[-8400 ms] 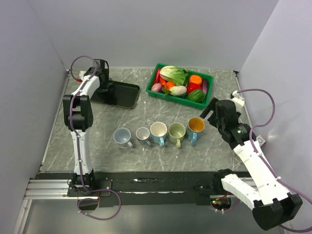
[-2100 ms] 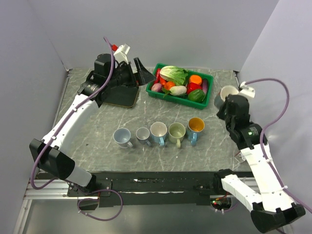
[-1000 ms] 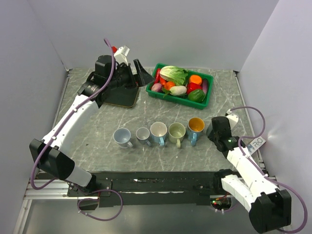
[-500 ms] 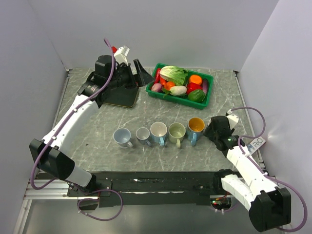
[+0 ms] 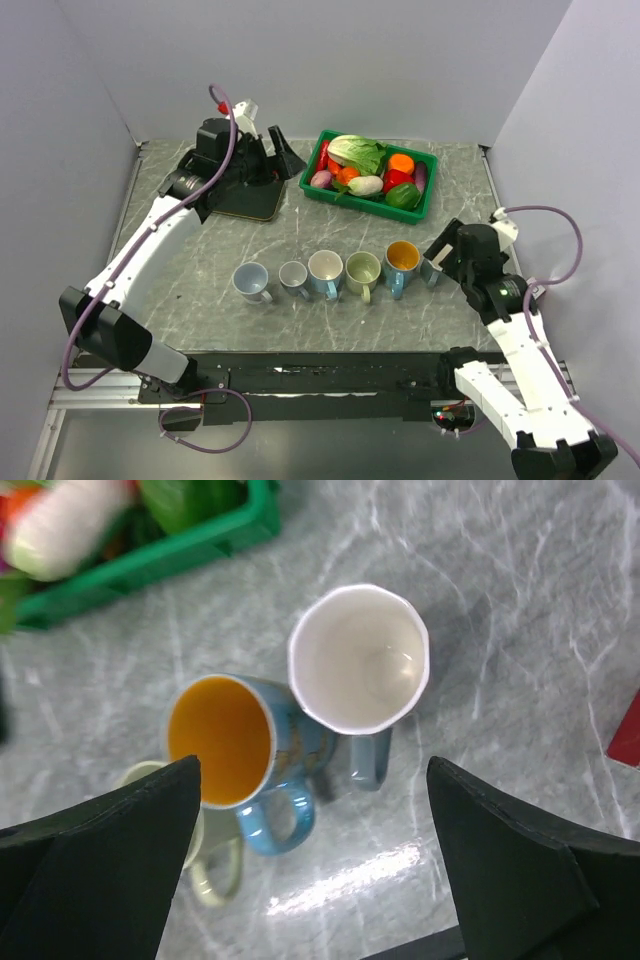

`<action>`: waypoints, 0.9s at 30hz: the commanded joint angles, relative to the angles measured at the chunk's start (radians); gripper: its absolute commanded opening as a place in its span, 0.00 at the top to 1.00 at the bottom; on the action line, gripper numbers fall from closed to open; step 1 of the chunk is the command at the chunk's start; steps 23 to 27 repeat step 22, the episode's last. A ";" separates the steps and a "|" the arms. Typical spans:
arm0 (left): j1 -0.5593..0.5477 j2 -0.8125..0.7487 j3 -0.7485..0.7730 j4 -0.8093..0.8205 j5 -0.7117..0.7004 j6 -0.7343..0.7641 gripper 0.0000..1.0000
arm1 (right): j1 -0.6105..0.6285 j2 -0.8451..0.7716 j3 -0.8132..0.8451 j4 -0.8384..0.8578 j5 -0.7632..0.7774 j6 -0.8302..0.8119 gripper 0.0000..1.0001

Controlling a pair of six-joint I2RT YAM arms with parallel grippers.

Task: Turn the mug right side up

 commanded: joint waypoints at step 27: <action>0.004 -0.462 -0.180 -0.146 -0.629 0.005 0.04 | -0.007 -0.105 0.381 -0.122 0.104 -0.002 0.00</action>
